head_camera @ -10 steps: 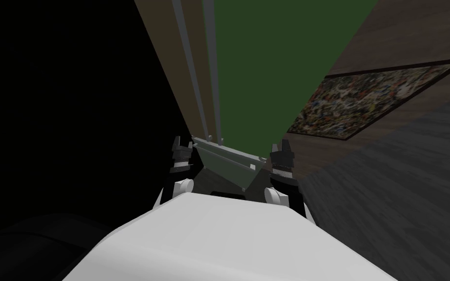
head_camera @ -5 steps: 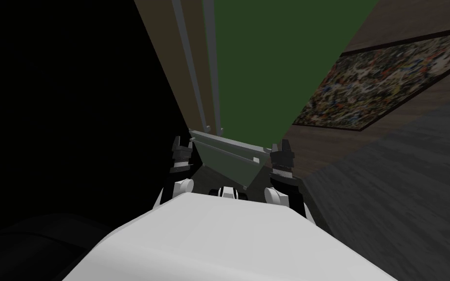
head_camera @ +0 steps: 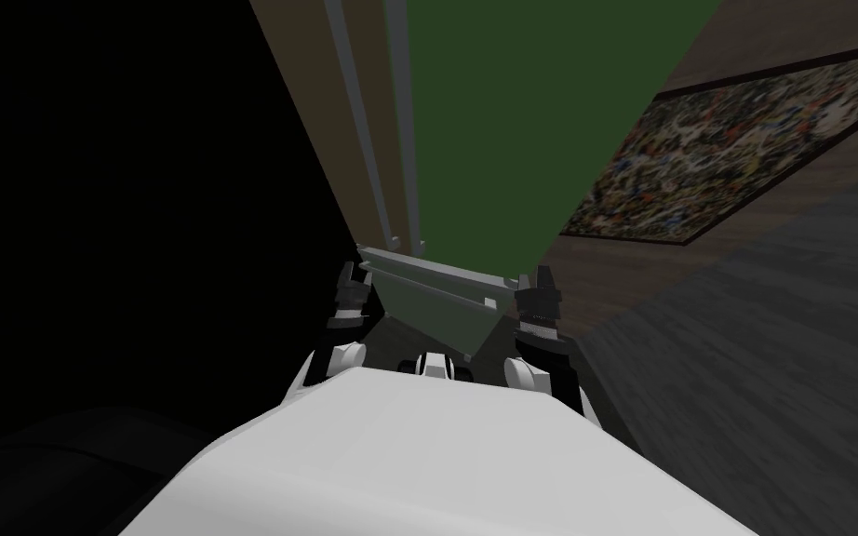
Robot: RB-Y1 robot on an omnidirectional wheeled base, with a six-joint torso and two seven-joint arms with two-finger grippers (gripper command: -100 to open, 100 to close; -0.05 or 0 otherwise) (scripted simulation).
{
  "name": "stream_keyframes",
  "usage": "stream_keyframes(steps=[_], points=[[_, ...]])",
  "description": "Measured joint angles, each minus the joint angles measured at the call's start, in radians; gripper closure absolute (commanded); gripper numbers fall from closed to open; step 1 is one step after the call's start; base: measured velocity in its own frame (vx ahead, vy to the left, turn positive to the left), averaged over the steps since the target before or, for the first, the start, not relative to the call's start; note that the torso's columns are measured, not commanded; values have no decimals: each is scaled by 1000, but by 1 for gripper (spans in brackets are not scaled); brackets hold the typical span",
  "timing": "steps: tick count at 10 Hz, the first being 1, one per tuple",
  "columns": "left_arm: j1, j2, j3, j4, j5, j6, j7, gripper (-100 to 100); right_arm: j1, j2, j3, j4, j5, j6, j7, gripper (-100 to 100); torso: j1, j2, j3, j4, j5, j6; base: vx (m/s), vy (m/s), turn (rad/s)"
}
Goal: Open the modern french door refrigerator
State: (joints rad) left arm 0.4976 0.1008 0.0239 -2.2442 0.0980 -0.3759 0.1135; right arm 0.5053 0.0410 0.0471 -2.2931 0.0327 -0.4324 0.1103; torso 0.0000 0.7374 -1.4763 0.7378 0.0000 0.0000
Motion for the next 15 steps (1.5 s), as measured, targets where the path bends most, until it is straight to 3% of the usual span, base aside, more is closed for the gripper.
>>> stream_keyframes(steps=[6,11,15], points=[[-38,63,-28,121,-20,-14,-13,-100,0,0,0,0,0,0,0,0,0,1,0,0,0,0,29,34,-61],[-79,61,-58,242,-42,-29,-28,-100,0,0,0,0,0,0,0,0,1,0,0,0,0,0,33,42,-77],[-105,39,-80,321,-58,-30,-38,-100,0,0,0,0,0,0,0,0,-1,1,0,0,0,0,30,42,-67]])
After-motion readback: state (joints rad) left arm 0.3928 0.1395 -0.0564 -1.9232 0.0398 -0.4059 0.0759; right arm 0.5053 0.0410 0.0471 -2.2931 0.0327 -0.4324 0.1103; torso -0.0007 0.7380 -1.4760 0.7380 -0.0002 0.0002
